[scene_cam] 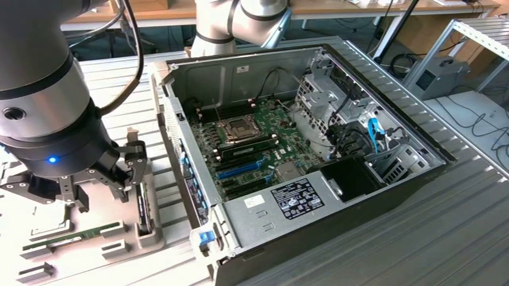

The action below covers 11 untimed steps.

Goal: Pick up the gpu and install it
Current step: 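Pick up the gpu and move the gpu toward the slot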

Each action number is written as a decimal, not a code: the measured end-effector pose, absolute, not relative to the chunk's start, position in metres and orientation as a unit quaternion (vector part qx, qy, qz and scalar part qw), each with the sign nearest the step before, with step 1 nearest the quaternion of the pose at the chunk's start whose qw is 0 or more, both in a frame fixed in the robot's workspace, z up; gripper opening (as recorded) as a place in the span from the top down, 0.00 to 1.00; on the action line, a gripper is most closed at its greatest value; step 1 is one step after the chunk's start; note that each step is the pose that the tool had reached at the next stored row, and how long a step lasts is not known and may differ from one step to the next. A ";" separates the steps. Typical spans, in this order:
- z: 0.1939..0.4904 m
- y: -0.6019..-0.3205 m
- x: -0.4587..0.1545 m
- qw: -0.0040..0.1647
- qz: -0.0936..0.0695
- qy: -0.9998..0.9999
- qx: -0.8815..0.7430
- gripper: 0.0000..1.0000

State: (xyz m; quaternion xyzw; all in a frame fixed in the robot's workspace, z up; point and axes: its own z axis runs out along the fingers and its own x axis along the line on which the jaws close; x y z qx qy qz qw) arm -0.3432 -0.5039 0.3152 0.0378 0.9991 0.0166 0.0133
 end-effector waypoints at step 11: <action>0.312 -0.504 -0.346 0.013 0.017 0.999 0.038 0.46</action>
